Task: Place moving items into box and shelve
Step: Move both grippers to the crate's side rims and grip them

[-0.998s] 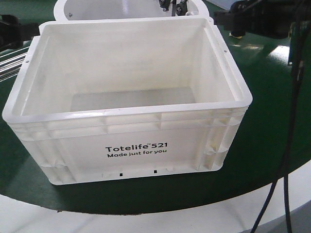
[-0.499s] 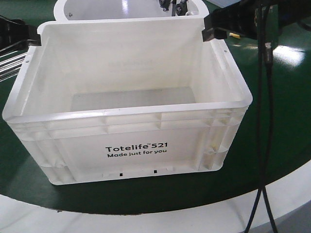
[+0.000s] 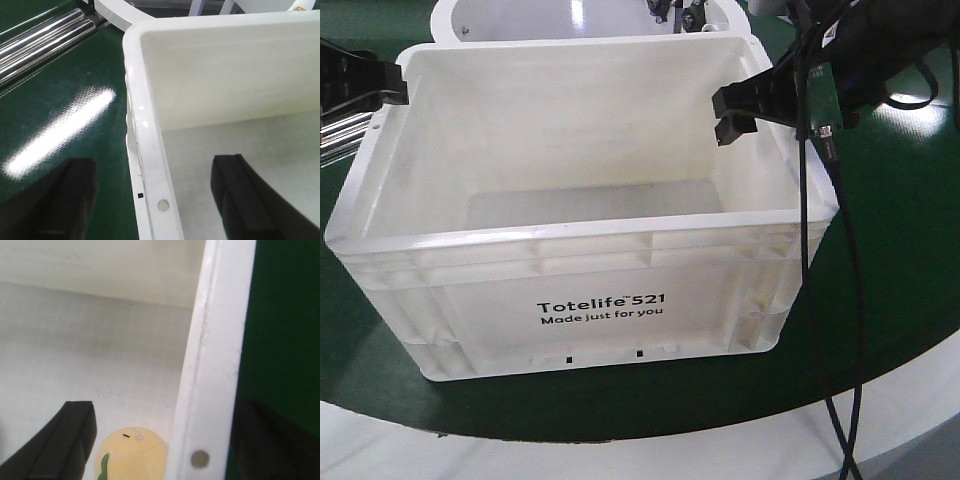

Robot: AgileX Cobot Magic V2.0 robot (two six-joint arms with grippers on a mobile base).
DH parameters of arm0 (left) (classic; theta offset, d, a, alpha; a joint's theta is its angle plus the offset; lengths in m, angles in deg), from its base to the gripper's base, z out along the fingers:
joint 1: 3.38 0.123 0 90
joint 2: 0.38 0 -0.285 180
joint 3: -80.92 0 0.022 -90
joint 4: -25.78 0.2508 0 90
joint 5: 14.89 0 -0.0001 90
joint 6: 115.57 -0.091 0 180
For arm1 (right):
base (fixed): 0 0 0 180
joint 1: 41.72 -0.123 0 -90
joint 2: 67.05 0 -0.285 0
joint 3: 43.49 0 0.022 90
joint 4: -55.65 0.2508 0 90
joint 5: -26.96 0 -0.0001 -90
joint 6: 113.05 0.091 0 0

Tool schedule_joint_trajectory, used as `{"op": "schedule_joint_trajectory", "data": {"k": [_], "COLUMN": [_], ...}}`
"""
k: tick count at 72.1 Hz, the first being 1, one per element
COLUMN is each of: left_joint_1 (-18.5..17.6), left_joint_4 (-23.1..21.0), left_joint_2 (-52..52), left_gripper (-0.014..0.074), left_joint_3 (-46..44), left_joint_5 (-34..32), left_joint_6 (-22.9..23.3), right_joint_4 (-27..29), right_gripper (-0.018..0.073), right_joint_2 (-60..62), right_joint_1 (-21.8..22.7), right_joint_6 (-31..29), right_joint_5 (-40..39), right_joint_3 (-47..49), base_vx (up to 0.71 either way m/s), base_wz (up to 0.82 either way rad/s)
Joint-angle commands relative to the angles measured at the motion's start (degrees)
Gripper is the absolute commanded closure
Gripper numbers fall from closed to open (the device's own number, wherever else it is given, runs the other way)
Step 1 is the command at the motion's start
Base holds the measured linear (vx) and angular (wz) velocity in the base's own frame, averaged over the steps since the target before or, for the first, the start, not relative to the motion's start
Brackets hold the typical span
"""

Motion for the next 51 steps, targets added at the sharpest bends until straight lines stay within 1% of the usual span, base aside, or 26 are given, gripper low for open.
{"op": "schedule_joint_trajectory", "data": {"k": [1,5,11,14,20,26,28,51], "left_joint_1": [0.07,0.07,0.07,0.07,0.07,0.07,0.07,0.07], "left_joint_4": [-0.16,-0.16,-0.16,-0.16,-0.16,-0.16,-0.21,-0.21], "left_joint_2": [1.54,1.54,1.54,1.54,1.54,1.54,1.54,1.54], "left_gripper": [0.002,0.002,0.002,0.002,0.002,0.002,0.002,0.002], "left_joint_3": [-2.07,-2.07,-2.07,-2.07,-2.07,-2.07,-2.07,-2.07], "left_joint_5": [-3.72,-3.72,-3.64,-3.64,-3.59,-3.53,-3.54,-1.95], "left_joint_6": [0.05,0.05,0.05,0.05,0.05,0.05,0.05,0.05], "right_joint_4": [0.6,0.45,-0.15,-0.67,-1.86,-1.91,-1.91,-1.86], "right_gripper": [0.0004,0.0032,0.0132,0.0202,0.0369,0.054,0.0581,0.0571], "right_joint_2": [2.15,1.95,1.81,1.69,1.3,0.57,0.3,-0.97], "right_joint_1": [0.27,0.27,0.27,0.27,0.27,0.27,0.27,0.27], "right_joint_6": [0.31,0.48,1.9,2.72,3.47,3.42,3.34,2.86], "right_joint_5": [-2.63,-2.69,-2.88,-2.88,-2.52,-1.94,-1.67,-0.88], "right_joint_3": [2.07,2.07,2.07,2.07,2.07,2.07,2.07,2.07], "base_vx": [0.0,0.0,0.0,0.0,0.0,0.0,0.0,0.0], "base_wz": [0.0,0.0,0.0,0.0,0.0,0.0,0.0,0.0]}}
